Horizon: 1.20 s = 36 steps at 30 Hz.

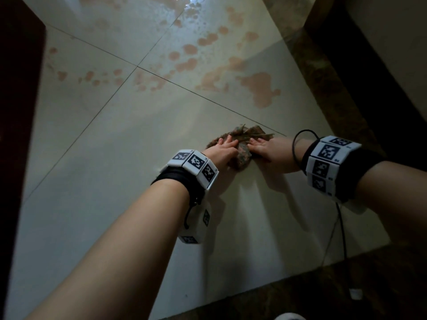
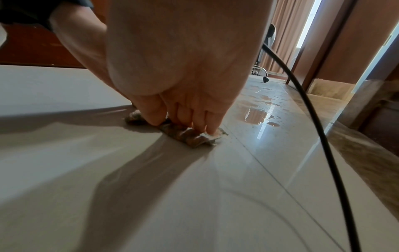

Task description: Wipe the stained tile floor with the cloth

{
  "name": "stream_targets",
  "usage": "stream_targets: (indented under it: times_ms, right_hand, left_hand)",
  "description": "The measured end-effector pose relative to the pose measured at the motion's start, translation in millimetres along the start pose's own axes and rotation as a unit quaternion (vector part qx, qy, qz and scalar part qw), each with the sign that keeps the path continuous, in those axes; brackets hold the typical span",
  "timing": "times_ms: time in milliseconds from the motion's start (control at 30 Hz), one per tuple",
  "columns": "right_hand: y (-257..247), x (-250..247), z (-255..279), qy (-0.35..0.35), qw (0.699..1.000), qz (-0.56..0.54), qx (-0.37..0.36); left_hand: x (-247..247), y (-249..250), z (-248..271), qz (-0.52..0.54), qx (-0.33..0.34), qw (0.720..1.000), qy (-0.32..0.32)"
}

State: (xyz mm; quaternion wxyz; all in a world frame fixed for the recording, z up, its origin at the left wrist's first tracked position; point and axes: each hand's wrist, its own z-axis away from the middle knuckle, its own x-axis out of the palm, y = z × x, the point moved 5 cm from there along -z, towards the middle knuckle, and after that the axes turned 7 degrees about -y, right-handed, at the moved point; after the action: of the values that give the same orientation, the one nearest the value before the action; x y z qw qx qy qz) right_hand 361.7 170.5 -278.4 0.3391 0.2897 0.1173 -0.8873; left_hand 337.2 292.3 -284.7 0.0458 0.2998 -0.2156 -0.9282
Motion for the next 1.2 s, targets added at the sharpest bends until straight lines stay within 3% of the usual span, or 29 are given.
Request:
stream_targets:
  times_ms: [167,300,533,667,800,933,1067,1200]
  right_hand:
    - [-6.4,17.2,13.6,-0.015,1.000,-0.020,0.012]
    - [-10.1,23.5,19.3,-0.014,0.999,-0.048,0.023]
    - [-6.9,22.0,22.7,0.032,0.993,-0.117,0.015]
    - [-7.5,12.3,28.1,0.085,0.986,-0.143,0.015]
    - [-7.5,15.0,24.0,0.059,0.988,-0.134,0.043]
    - [6.7,18.0,12.4,0.030,0.990,-0.121,0.058]
    - [25.0,10.9,2.4,0.025,0.989,-0.129,0.068]
    - [42.4,-4.8,-4.6,0.043,0.987,-0.134,0.080]
  left_hand:
    - [20.1,11.8,9.8,0.054,-0.007,0.998,0.029]
    - [29.0,13.2,9.6,0.154,-0.030,0.987,0.039]
    - [22.8,6.4,1.5,0.173,-0.014,0.982,0.072]
    - [17.5,7.9,-3.0,0.101,-0.021,0.991,0.090]
    - [15.1,7.4,-8.2,-0.013,-0.019,0.995,0.099]
    - [10.6,4.1,-13.0,0.006,0.011,0.993,0.120]
    - [-1.0,3.0,-11.3,0.071,0.041,0.977,0.195]
    - [-2.1,3.7,-9.7,0.009,0.048,0.976,0.211]
